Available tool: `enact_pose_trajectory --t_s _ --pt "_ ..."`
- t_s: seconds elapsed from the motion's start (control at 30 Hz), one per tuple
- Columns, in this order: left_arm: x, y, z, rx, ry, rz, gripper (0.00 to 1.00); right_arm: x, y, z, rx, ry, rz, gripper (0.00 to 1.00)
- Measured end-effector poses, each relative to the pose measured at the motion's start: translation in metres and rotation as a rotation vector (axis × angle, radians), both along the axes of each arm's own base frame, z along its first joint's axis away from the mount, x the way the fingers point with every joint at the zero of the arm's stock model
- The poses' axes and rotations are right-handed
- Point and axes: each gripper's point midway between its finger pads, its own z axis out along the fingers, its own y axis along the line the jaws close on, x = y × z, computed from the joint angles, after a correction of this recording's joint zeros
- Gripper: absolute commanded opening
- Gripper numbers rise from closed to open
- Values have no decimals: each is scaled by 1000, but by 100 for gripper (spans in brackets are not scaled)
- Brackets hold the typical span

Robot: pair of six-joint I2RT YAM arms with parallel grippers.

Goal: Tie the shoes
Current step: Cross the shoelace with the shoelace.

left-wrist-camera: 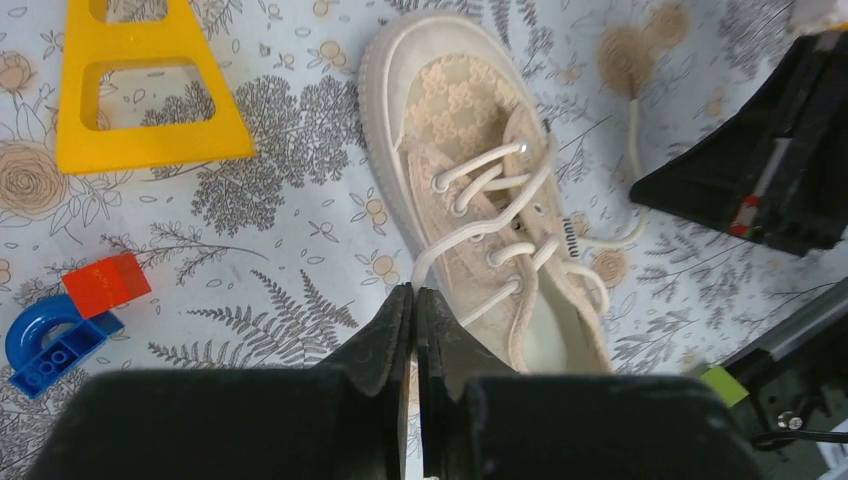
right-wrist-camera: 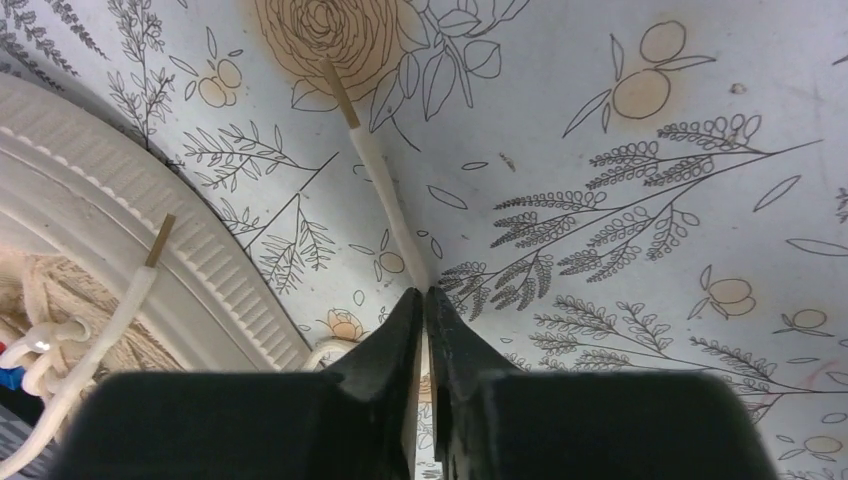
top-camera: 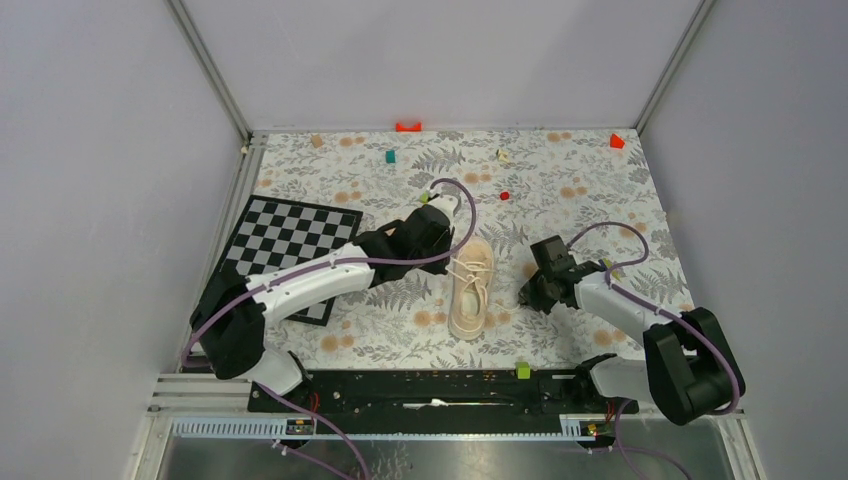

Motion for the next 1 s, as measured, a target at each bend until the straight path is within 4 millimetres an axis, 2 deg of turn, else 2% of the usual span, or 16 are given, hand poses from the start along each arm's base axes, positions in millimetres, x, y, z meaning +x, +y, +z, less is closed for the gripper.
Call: enact_pose_trajectory --t_s 0.17,0.27,0.37,0.4,0.5,0.57,0.6,0.7,0.8,0.87,0.93,1.0 --pt "7 0 16 -66 -9 24 6 -1 -1 -1 0 4 -10 0" --pt "9 3 21 -92 -2 37 8 -4 -7 8 -34 1 0 0" --pt "12 7 29 -116 -2 47 10 11 -9 41 -47 -89 10 0" --pt "12 8 32 -124 -4 49 10 21 -7 62 -39 -152 16 0" --pt "11 12 38 -142 -11 55 14 37 -6 103 -20 -281 19 0" --pt "5 18 38 -152 -6 61 16 37 -7 119 -9 -333 21 0" --pt "0 22 36 -162 0 66 17 33 -8 120 -9 -337 22 0" --pt "-14 32 19 -170 42 74 21 17 -15 105 -15 -316 20 0" --pt "-34 41 -15 -149 140 81 27 -11 -26 67 -43 -224 13 0" --pt "-47 45 -37 -124 213 83 35 -28 -33 46 -65 -159 8 0" --pt "-55 48 -50 -103 272 89 44 -41 -39 36 -84 -112 5 0" --pt "-58 49 -52 -94 295 96 64 -42 -42 38 -97 -122 -2 0"
